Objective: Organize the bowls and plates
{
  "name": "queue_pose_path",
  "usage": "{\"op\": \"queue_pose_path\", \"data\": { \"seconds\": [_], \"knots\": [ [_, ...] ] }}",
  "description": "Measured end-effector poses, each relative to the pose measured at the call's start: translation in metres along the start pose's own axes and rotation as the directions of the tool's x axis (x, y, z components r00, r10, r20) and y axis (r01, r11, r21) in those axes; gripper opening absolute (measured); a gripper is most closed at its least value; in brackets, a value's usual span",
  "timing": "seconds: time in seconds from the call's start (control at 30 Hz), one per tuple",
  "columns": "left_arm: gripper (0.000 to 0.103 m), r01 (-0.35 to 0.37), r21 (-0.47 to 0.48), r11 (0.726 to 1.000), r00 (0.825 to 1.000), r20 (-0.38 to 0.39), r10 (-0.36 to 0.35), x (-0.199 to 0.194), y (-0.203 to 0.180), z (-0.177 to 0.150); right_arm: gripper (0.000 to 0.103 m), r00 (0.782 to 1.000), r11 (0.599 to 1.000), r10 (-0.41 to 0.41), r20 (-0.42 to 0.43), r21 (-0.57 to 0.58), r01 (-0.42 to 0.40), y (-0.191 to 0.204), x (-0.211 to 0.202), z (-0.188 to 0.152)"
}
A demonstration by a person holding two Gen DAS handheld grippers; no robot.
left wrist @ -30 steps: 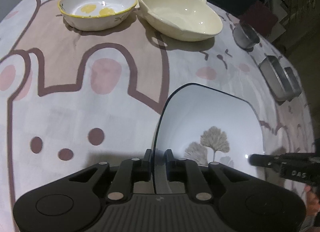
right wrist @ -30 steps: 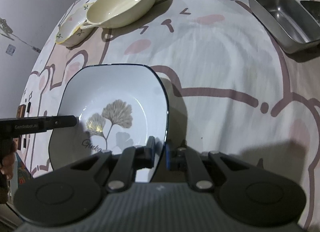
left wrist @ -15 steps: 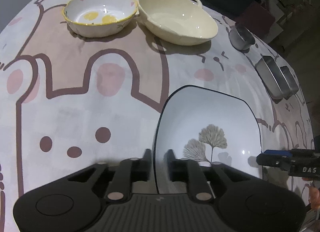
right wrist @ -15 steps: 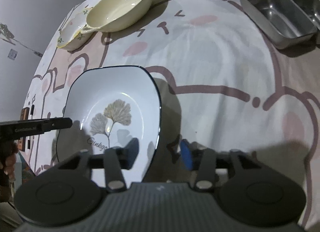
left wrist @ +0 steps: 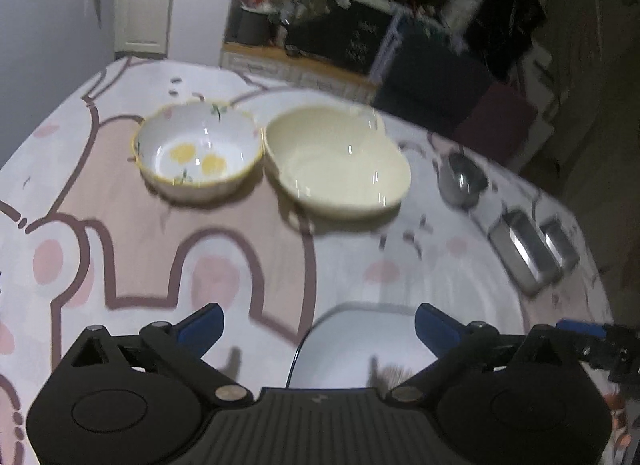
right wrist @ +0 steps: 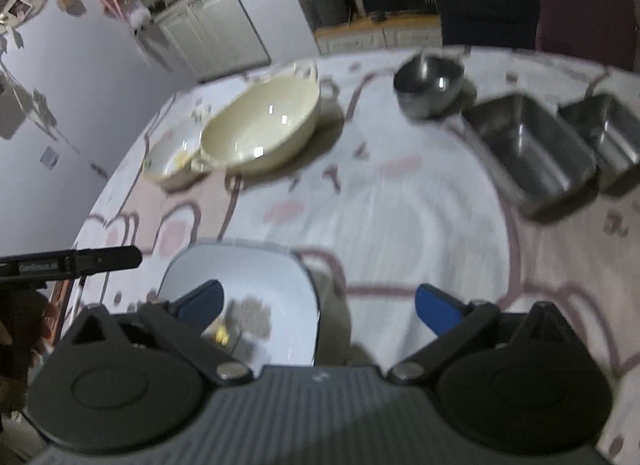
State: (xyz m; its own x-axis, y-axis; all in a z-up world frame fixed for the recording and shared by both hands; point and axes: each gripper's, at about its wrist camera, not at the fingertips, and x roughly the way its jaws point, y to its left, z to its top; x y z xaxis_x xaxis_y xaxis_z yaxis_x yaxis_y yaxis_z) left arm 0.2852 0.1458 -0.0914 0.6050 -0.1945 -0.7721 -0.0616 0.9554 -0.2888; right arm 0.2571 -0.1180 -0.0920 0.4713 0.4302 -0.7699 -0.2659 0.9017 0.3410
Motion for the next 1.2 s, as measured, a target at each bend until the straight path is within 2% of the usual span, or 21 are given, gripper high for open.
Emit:
{"op": "queue_pose_path", "data": {
  "seconds": [0.17, 0.27, 0.33, 0.5, 0.63, 0.83, 0.9, 1.03, 1.2],
  "knots": [
    [0.103, 0.008, -0.118, 0.993, 0.999, 0.044, -0.003, 0.012, -0.003, 0.016, 0.103, 0.997, 1.000, 0.007, 0.080, 0.000, -0.007, -0.007, 0.007, 0.034],
    [0.103, 0.017, -0.154, 0.988, 0.998, 0.057, -0.009, 0.024, -0.008, 0.023, 0.103, 0.986, 0.999, 0.006, 0.169, -0.041, 0.001, -0.010, 0.014, 0.059],
    [0.103, 0.020, -0.165, 0.986, 0.998, 0.062, -0.009, 0.032, -0.010, 0.026, 0.103, 0.980, 0.997, -0.005, 0.197, -0.071, 0.020, -0.011, 0.022, 0.077],
    [0.103, 0.030, -0.194, 0.981, 0.998, 0.055, -0.019, 0.055, -0.013, 0.035, 0.103, 0.979, 0.991, 0.031, 0.200, -0.131, -0.005, -0.012, 0.053, 0.130],
    [0.103, 0.018, -0.159, 0.987, 0.999, 0.038, -0.012, 0.069, -0.020, 0.038, 0.103, 0.983, 0.978, 0.049, 0.175, -0.206, -0.012, -0.003, 0.085, 0.168],
    [0.103, 0.007, -0.175, 0.985, 1.000, 0.027, -0.003, 0.082, -0.017, 0.042, 0.102, 0.991, 0.982, 0.034, 0.128, -0.186, -0.010, -0.002, 0.136, 0.218],
    [0.103, 0.013, -0.187, 0.982, 1.000, 0.031, -0.007, 0.084, -0.014, 0.045, 0.098, 0.993, 0.989, 0.044, 0.113, -0.143, -0.027, -0.003, 0.155, 0.232],
    [0.103, 0.031, -0.206, 0.978, 0.999, 0.039, -0.023, 0.082, -0.008, 0.046, 0.067, 0.994, 0.997, 0.069, 0.079, -0.045, -0.066, -0.009, 0.197, 0.253],
    [0.103, 0.056, -0.252, 0.966, 0.997, 0.062, -0.042, 0.080, 0.003, 0.045, 0.038, 0.999, 0.995, 0.015, 0.037, -0.094, -0.012, 0.000, 0.238, 0.265]
  ]
}}
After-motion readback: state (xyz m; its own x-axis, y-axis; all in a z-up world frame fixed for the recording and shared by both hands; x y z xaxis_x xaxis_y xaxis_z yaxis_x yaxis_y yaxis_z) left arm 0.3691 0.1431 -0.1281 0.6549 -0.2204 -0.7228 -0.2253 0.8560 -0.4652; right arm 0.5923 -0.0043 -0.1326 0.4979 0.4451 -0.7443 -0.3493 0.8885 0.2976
